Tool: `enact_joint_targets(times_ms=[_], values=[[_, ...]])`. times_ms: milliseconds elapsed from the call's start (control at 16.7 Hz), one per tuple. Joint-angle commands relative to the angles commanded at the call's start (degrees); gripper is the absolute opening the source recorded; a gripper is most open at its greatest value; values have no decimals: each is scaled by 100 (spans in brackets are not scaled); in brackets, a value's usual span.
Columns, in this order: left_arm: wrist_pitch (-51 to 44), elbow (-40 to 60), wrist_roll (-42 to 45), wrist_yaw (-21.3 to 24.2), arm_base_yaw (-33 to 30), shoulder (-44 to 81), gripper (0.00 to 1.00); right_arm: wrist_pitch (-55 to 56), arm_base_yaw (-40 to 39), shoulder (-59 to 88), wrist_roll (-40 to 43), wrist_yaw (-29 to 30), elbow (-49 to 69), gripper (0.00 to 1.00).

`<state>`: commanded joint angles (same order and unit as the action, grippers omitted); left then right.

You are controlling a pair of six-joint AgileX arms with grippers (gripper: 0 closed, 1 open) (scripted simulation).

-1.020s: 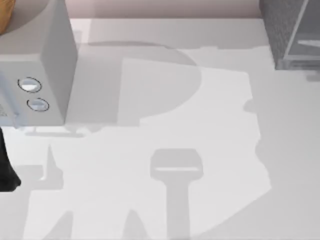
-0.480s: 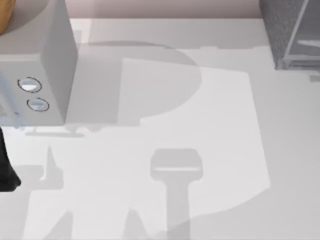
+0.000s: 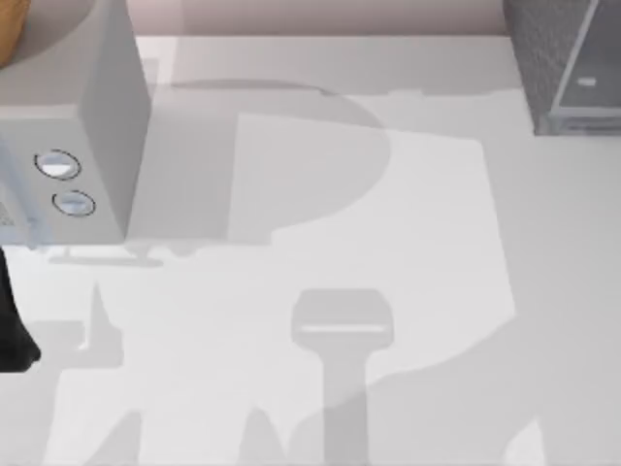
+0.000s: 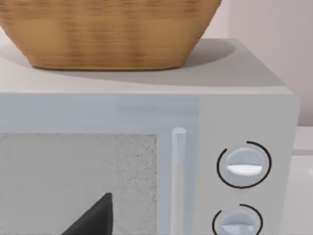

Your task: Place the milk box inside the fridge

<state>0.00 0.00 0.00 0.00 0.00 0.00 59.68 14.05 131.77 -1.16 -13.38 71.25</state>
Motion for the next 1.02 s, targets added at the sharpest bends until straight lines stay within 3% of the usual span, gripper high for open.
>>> enact_joint_targets(times_ms=[360,720,1020], values=[[0,0,0,0,0,0,100,-1020,-113,611,11,168,1863,0],[0,0,0,0,0,0,100,-1242,-162,785,35,219,2078,0],[0,0,0,0,0,0,100,-1242,-162,785,35,219,2078,38]])
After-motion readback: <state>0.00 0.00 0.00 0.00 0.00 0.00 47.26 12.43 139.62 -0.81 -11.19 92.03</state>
